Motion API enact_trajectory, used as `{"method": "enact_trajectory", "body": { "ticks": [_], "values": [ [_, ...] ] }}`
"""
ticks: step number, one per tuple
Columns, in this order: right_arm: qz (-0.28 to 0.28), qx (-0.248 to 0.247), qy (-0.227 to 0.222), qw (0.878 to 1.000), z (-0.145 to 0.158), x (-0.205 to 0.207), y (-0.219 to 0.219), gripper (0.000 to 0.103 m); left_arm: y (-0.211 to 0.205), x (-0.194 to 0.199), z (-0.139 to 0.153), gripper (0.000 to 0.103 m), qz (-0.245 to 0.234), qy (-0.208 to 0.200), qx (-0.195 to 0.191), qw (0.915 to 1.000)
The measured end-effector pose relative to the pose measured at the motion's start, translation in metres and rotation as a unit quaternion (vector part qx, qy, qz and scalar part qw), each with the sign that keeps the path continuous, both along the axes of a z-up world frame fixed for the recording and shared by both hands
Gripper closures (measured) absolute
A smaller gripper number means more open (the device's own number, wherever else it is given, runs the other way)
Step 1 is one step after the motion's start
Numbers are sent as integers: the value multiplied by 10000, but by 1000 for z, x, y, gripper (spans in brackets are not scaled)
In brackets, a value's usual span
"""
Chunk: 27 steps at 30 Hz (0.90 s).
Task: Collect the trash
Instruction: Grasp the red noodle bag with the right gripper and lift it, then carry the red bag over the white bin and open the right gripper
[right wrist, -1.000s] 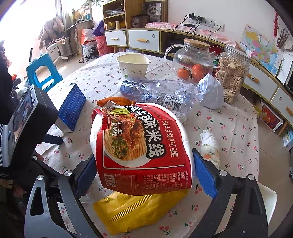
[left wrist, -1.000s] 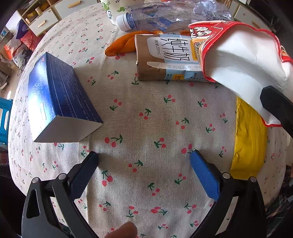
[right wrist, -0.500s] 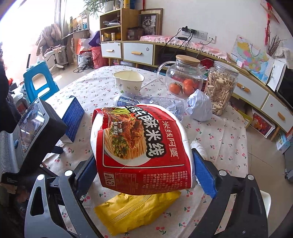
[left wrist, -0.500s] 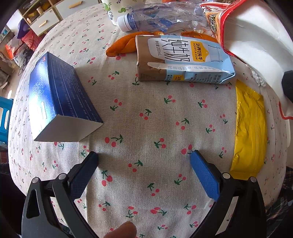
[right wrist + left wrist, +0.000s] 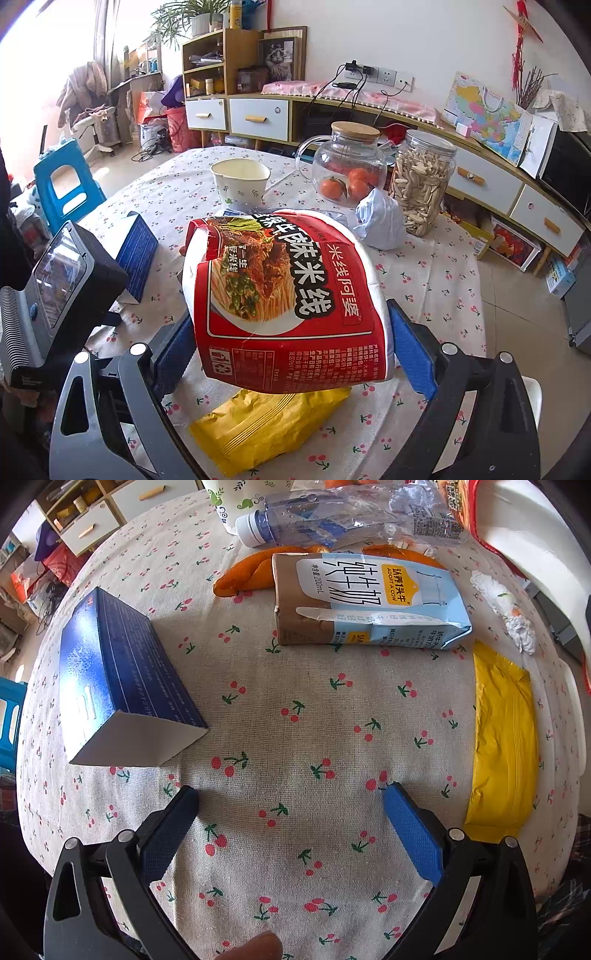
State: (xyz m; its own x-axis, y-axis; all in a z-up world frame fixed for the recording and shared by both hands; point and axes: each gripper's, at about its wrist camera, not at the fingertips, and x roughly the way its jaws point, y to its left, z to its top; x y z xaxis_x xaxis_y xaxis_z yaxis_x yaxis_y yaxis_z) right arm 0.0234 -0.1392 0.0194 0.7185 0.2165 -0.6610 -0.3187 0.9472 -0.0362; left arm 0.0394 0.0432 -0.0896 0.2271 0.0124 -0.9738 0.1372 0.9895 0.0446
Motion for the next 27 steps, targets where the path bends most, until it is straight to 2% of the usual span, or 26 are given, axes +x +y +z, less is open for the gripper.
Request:
{"method": "enact_trajectory", "body": {
  "ticks": [7, 14, 19, 27],
  "values": [
    [-644, 197, -108, 9977, 4, -1, -24, 13, 1, 0, 3, 5, 94, -46, -10, 9999],
    [-1525, 390, -154, 9874, 1, -1, -63, 13, -1, 3, 11, 5, 205, -150, -48, 9997],
    [-2194, 517, -148, 9742, -6, -3, -97, 13, -7, 4, 19, 5, 210, -233, -47, 9995],
    [-3288, 450, -140, 9432, -24, -7, -154, 13, -21, 8, 28, 6, 252, -312, -79, 9992]
  ]
}}
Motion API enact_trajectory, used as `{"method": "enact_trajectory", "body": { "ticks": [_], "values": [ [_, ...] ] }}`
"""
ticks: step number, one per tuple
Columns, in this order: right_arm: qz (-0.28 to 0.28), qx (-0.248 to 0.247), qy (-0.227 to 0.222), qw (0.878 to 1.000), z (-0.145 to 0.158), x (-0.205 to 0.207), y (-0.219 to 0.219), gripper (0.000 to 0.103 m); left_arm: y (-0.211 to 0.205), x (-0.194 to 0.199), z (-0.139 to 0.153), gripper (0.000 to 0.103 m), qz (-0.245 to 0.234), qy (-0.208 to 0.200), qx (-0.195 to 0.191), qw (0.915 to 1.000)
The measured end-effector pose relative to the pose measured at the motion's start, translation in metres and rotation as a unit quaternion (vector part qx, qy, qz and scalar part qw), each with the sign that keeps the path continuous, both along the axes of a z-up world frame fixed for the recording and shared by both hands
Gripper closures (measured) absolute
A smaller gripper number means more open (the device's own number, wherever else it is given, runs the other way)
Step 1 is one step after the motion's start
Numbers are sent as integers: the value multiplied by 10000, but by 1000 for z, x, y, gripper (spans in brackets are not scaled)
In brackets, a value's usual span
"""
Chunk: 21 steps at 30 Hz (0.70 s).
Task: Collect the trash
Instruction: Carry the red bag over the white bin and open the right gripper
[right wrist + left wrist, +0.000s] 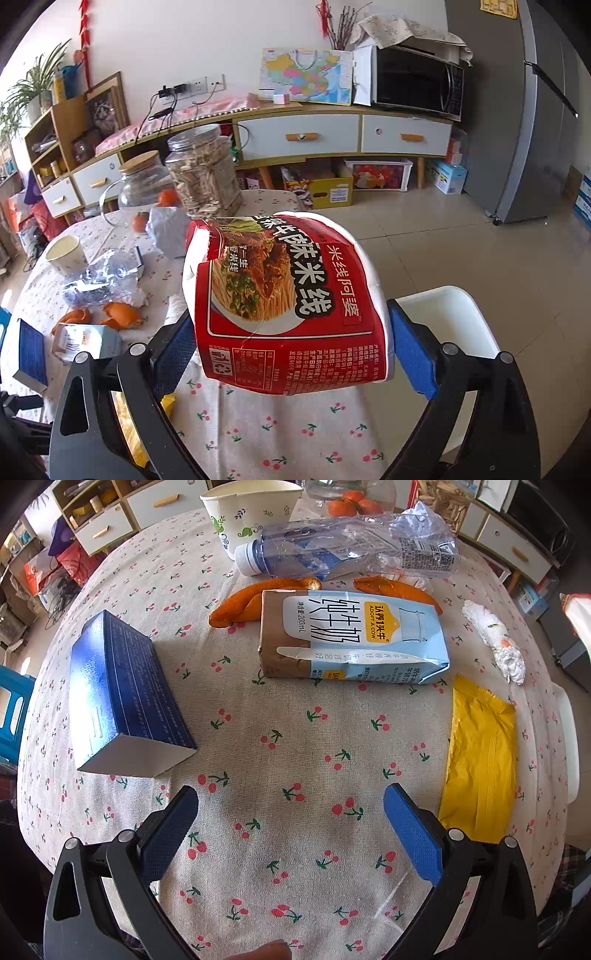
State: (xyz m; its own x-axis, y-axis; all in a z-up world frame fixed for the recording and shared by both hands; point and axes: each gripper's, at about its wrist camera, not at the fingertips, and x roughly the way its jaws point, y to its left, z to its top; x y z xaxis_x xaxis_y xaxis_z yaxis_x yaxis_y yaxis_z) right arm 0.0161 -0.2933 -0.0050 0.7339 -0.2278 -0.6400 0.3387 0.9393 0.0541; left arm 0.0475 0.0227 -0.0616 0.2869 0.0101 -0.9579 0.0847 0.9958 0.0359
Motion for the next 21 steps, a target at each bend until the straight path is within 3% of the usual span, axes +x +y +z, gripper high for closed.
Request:
{"method": "enact_trajectory", "body": {
  "ticks": [12, 21],
  "values": [
    [-1209, 27, 693, 9902, -37, -7, -73, 13, -19, 3, 15, 6, 227, -330, -170, 9991],
    [-1406, 259, 802, 9865, -44, -14, -92, 12, -37, 0, 21, 6, 128, -458, -181, 9987]
  ]
}}
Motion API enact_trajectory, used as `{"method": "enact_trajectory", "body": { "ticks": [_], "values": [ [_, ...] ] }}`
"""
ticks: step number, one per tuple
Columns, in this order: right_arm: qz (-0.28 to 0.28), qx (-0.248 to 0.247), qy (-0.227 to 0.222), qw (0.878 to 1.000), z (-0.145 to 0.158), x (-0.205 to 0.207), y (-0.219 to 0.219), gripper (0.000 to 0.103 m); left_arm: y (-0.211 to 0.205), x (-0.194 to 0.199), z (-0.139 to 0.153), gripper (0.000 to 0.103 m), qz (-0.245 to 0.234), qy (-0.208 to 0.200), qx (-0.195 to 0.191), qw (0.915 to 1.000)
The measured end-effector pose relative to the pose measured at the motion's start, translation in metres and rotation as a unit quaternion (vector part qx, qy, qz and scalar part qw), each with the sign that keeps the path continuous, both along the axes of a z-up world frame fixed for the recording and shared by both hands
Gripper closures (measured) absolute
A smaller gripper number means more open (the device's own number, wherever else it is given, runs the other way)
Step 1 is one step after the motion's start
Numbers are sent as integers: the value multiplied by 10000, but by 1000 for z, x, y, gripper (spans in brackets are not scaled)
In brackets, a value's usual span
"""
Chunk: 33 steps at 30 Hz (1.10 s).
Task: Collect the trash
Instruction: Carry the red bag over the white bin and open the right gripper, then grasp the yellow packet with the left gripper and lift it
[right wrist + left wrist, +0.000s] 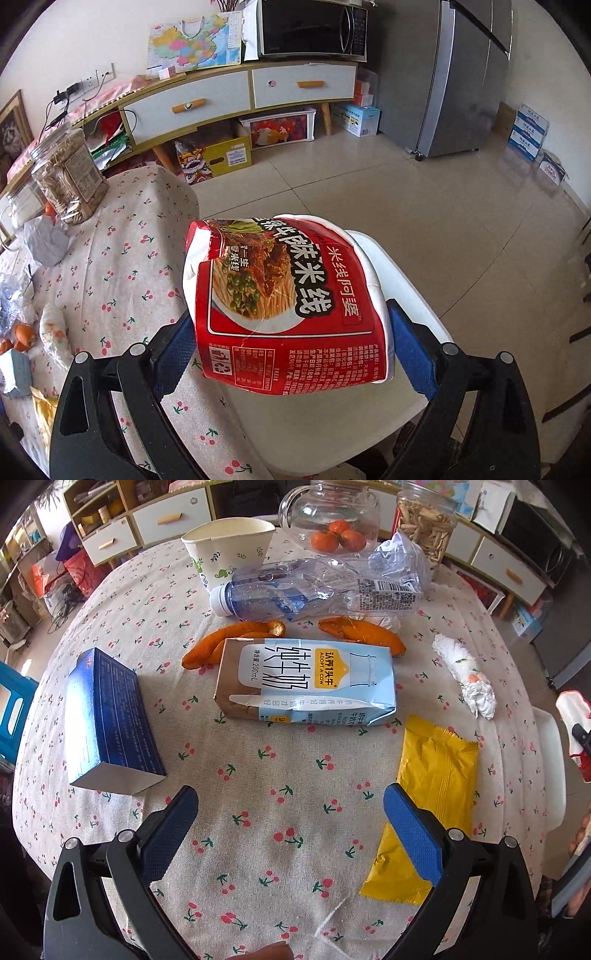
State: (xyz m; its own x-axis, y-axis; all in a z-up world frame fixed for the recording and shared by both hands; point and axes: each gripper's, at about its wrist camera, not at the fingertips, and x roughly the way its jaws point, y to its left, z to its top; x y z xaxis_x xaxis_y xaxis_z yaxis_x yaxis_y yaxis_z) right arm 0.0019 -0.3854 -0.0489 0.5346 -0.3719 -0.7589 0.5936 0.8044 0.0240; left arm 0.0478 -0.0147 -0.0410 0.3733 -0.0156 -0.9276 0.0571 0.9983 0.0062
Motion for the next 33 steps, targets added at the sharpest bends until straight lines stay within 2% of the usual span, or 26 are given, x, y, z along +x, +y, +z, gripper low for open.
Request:
{"method": "enact_trajectory", "body": {
  "ticks": [9, 21, 29, 33],
  "values": [
    [-132, 173, 66, 9997, -2, -2, -9, 7, -9, 6, -4, 6, -63, 27, 11, 10000],
    [182, -269, -125, 9994, 15, -20, -6, 7, -51, 1, 17, 6, -235, -399, -56, 9989],
    [622, -82, -278, 9976, 28, -25, -1, 7, -69, -4, 10, 6, -338, -318, 103, 9989],
    [821, -88, -284, 9962, 31, -28, 4, 7, -75, -6, -1, 6, -367, -89, 61, 9993]
  ]
}}
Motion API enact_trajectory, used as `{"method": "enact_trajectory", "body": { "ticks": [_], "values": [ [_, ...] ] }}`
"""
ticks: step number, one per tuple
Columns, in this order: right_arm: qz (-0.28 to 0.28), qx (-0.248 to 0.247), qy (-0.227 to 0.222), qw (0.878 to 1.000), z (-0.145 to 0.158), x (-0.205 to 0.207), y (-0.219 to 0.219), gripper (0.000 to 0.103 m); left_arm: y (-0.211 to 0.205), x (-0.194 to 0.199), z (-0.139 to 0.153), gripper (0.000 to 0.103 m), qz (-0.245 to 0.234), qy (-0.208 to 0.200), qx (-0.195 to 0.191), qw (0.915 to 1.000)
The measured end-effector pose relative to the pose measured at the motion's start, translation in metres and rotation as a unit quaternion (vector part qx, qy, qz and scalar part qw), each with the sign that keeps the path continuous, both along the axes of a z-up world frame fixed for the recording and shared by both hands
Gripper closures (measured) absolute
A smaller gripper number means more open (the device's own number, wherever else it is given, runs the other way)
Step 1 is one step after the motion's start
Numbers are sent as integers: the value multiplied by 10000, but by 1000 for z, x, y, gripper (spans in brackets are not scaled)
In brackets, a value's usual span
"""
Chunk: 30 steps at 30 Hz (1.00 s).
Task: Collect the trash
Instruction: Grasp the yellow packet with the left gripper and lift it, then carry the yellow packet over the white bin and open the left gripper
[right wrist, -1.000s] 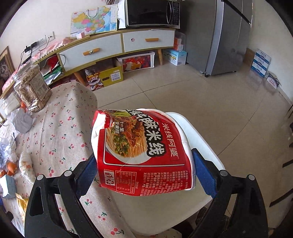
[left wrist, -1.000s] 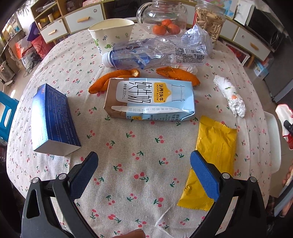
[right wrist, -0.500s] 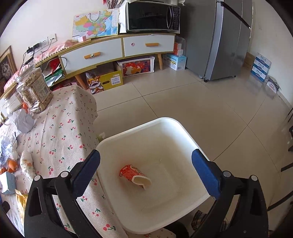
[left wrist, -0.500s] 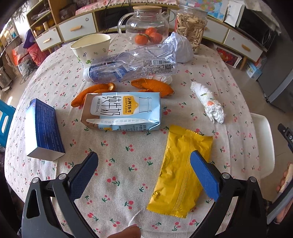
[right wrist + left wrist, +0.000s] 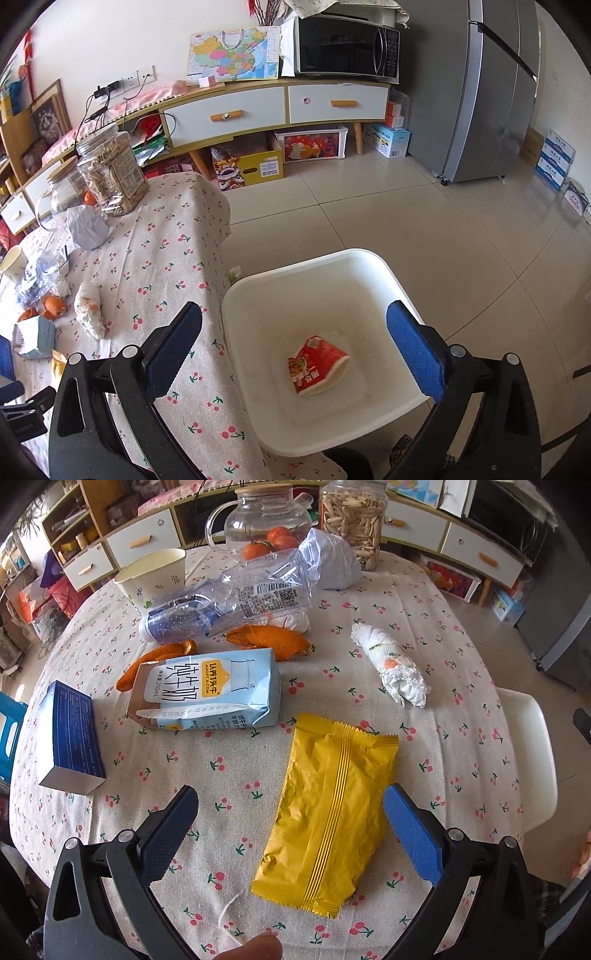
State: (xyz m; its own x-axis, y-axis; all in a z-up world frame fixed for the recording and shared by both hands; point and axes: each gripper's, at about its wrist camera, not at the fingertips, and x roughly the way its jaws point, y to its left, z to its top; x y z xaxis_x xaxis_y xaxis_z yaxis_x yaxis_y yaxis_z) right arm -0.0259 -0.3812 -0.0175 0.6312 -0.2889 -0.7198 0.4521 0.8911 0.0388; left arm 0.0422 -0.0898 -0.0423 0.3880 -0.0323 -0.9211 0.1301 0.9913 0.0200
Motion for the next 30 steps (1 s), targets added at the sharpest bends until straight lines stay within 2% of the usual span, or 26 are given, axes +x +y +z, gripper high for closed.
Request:
{"method": "enact_trajectory", "body": {
  "ticks": [5, 7, 8, 11, 13, 16, 24, 30],
  "values": [
    [181, 93, 70, 9998, 0, -1, 2, 7, -11, -1, -20, 9, -125, 263, 120, 9995],
    [233, 94, 81, 9997, -1, -3, 3, 7, -14, 1, -28, 24, -177, 441, 50, 9989],
    [259, 102, 90, 9996, -1, -3, 3, 7, -14, 2, -30, 26, -184, 501, -25, 9986],
    [303, 131, 119, 9994, -2, -4, 3, 7, -19, 1, -26, 41, -254, 414, -33, 9988],
    [310, 167, 125, 9993, -2, -5, 2, 7, -19, 0, -24, 61, -251, 393, -120, 9988],
    [319, 227, 81, 9992, 1, -7, -1, 7, -18, -2, -18, 64, -253, 328, -314, 9986],
    [279, 271, -141, 9991, 16, -14, -10, 7, -32, -16, 8, 66, -448, -229, -541, 9973],
    [90, 22, -321, 9994, 35, -24, -26, 7, -59, -12, 10, 66, -493, -120, -722, 9961]
  ]
}}
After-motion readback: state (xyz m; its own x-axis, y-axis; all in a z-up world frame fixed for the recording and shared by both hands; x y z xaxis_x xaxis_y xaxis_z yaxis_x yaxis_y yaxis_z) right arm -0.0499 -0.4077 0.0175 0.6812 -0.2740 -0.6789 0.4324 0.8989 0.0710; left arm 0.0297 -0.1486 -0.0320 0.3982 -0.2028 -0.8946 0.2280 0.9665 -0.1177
